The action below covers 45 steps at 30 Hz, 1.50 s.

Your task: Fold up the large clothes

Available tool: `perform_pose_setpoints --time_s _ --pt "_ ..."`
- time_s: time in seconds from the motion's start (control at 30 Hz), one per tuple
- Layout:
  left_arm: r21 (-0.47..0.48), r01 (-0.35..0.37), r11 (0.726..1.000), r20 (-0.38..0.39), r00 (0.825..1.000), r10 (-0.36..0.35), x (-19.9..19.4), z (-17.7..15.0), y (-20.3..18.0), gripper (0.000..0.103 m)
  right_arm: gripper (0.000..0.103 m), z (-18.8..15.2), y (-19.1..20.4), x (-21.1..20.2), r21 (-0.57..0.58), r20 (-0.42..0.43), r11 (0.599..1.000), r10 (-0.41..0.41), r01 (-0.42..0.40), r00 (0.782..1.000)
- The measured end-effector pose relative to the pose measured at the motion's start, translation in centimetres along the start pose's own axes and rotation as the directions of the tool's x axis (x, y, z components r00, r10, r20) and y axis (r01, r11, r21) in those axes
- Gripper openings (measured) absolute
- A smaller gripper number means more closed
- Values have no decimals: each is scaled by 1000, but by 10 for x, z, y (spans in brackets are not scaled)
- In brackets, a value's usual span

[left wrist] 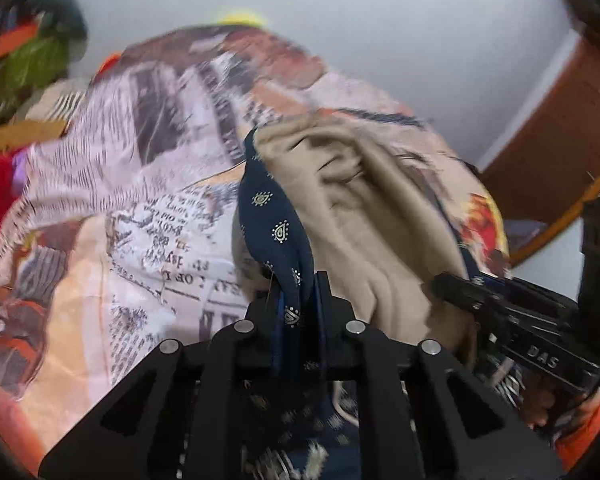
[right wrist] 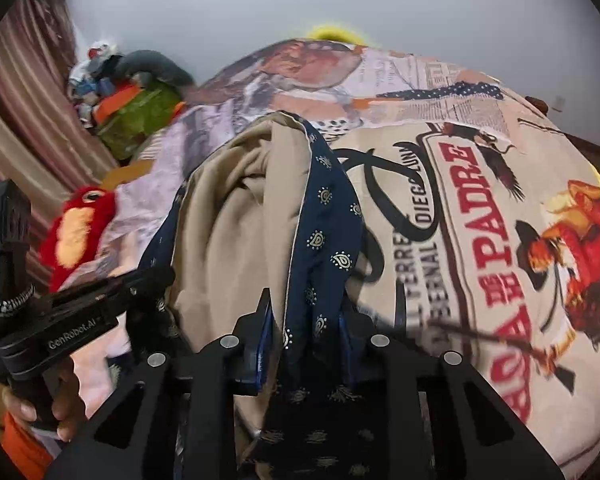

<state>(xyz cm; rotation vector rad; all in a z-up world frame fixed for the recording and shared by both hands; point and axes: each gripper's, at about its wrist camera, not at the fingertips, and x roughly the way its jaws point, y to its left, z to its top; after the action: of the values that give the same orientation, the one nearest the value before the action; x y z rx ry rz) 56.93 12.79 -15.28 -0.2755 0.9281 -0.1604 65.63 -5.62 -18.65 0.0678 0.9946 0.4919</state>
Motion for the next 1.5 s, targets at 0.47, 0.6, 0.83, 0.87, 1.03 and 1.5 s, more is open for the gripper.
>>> perform_pose_setpoints --time_s 0.47,0.6,0.83,0.87,1.03,1.5 --pt "163 9 987 -175 984 20 -69 -136 -27 13 25 -118 12 -100 -44 -99 997 63 -67 993" --pt "187 -55 981 -222 970 97 -62 -172 -20 21 27 -156 14 -101 -51 -189 998 13 -23 982" --pt "223 -65 973 -211 971 113 -83 -180 -15 42 70 -179 25 -119 -130 -228 991 -38 8 973" --pt "219 -72 973 -189 975 115 -89 -174 -14 49 75 -176 28 -125 -140 -209 990 -41 12 977" --pt "142 -111 984 -85 989 124 -101 -136 -3 60 78 -153 35 -142 -147 -119 989 -35 17 992" --pt "-47 -52 998 -127 991 46 7 -73 28 60 78 -82 12 -39 100 -161 995 33 -17 986"
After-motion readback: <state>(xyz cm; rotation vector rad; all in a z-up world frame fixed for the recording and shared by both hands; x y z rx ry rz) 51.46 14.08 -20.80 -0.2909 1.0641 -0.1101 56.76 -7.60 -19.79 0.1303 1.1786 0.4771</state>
